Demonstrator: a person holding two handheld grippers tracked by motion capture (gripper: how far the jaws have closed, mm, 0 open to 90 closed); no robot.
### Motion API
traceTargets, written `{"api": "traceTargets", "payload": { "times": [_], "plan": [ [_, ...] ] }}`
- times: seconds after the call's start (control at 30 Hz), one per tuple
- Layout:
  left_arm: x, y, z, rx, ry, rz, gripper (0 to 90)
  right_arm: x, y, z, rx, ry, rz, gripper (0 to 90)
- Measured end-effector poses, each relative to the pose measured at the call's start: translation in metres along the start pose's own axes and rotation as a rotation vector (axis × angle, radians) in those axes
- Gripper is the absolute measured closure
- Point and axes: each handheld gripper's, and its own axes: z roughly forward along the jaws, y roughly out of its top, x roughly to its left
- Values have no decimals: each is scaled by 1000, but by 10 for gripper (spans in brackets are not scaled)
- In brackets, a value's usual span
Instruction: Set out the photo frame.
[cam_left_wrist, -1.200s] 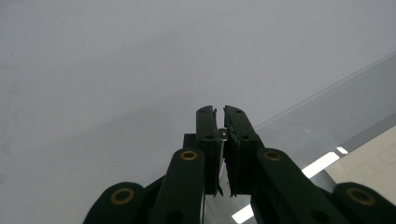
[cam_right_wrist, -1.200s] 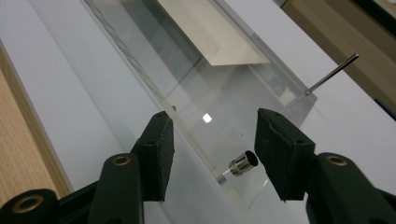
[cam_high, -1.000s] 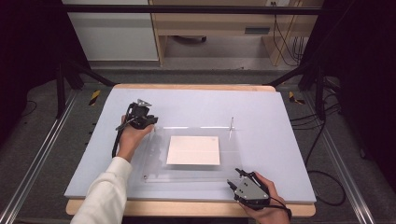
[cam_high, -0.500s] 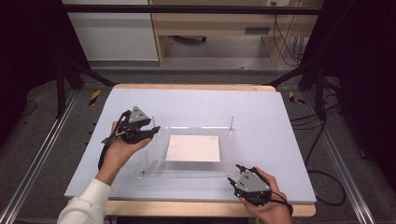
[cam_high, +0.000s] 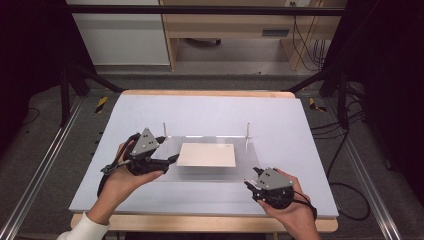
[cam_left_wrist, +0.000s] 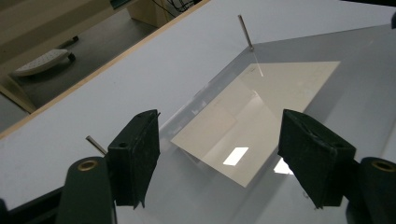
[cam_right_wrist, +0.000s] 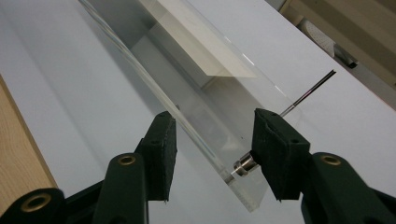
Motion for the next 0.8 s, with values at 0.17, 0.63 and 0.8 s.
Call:
{"api": "traceTargets", "payload": {
  "times": [0.17,0.63,0.8],
  "plan": [
    [-6,2,-12,-21,-12,26,274,-9,9,-2,10,18,15,509],
    [-20,10,-29,-10,-68,169,282,-23,32,-6,41,41,51,511],
    [-19,11,-27,0,-75,206,297,-28,40,-7,50,47,60,513]
  ]
}}
